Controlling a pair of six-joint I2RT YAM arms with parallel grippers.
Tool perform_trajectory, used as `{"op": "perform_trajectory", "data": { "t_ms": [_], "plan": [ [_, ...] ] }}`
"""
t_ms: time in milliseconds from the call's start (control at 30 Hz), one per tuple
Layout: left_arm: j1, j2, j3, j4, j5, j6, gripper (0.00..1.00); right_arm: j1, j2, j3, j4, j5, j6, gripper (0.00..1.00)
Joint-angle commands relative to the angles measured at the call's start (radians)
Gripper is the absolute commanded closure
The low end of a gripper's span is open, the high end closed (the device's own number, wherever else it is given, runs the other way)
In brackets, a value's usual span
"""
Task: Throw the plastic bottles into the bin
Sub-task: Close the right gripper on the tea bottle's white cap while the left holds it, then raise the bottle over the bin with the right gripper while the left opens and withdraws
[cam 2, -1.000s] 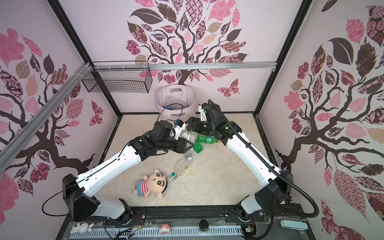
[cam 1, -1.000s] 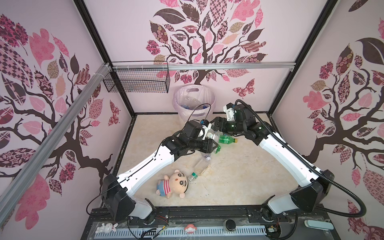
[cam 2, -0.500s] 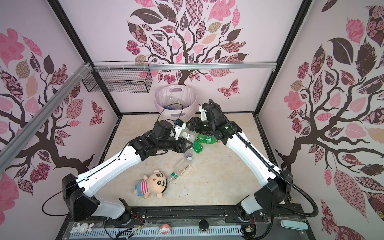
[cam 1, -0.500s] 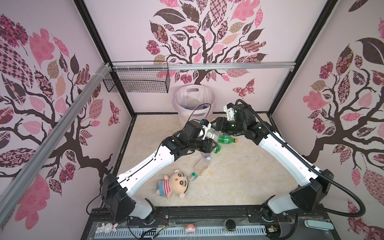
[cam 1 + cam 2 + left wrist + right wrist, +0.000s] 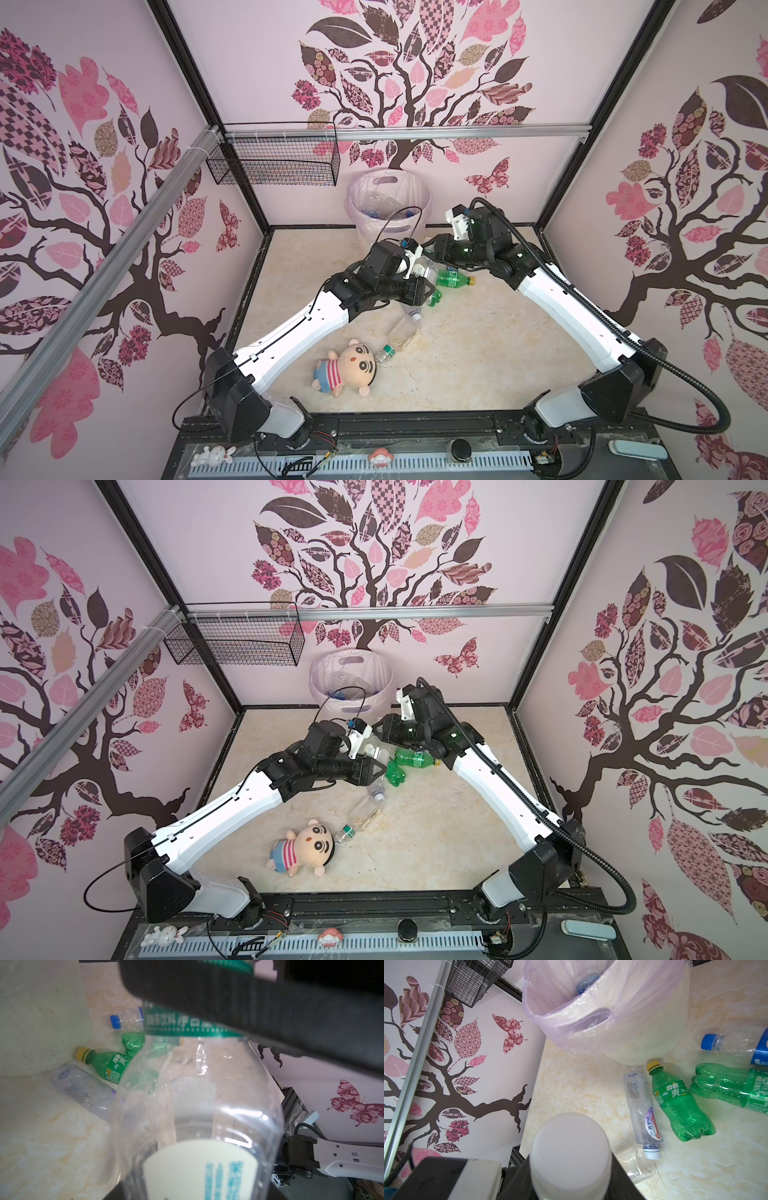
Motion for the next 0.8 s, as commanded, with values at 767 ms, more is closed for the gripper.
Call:
{"op": "perform_trajectory", "data": {
  "t_ms": [767],
  "plan": [
    [0.004,-0.026,0.205,-0.138,-0.156,0.051,0.1,-0.023,-0.036,0.047,0.141,0.146,-0.063,0.76]
  ]
}}
